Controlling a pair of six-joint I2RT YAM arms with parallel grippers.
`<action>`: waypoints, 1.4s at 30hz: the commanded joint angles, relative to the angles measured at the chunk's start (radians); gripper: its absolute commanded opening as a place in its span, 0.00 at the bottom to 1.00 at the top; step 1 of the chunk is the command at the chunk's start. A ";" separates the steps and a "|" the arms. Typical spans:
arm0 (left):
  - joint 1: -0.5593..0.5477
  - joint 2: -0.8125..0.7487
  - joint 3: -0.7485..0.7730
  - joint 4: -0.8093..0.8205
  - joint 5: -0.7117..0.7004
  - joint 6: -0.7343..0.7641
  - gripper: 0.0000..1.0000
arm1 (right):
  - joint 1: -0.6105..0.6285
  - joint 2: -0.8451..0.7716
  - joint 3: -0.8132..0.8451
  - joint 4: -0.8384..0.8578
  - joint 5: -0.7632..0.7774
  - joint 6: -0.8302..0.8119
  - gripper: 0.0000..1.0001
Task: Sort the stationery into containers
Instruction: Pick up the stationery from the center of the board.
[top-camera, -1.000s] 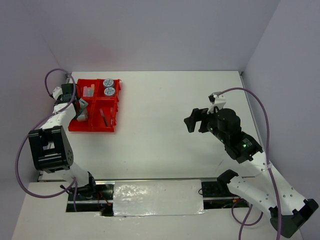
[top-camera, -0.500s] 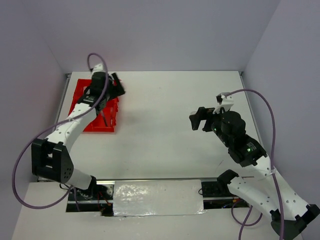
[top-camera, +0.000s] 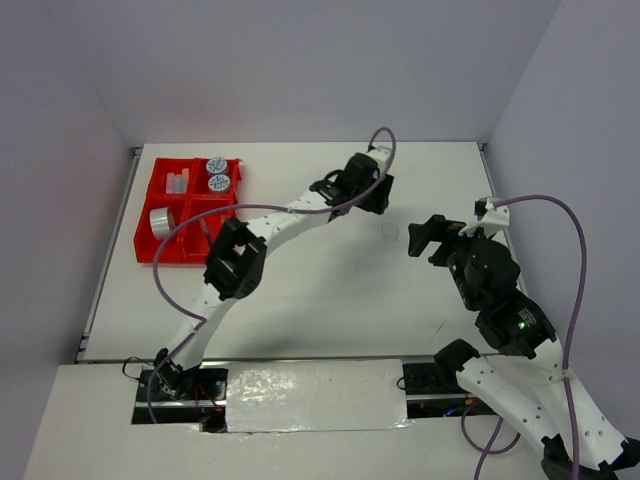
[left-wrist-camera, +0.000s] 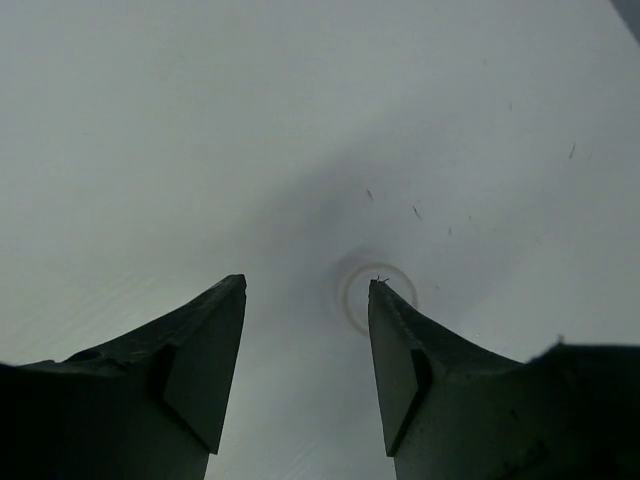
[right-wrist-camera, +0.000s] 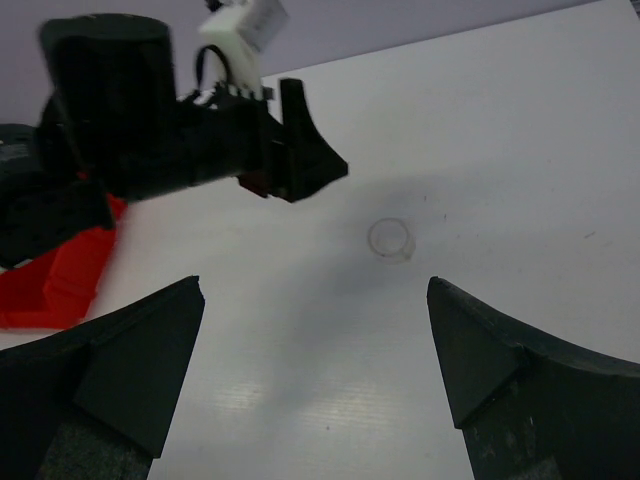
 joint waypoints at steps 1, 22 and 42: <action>-0.026 0.095 0.128 -0.064 -0.031 0.049 0.64 | -0.006 -0.010 0.018 -0.023 0.006 -0.008 1.00; -0.082 0.281 0.154 0.004 0.032 0.053 0.50 | -0.009 -0.004 -0.017 0.020 -0.149 -0.051 1.00; 0.193 -0.424 -0.413 -0.177 -0.447 -0.266 0.00 | -0.009 0.026 -0.077 0.100 -0.218 -0.028 1.00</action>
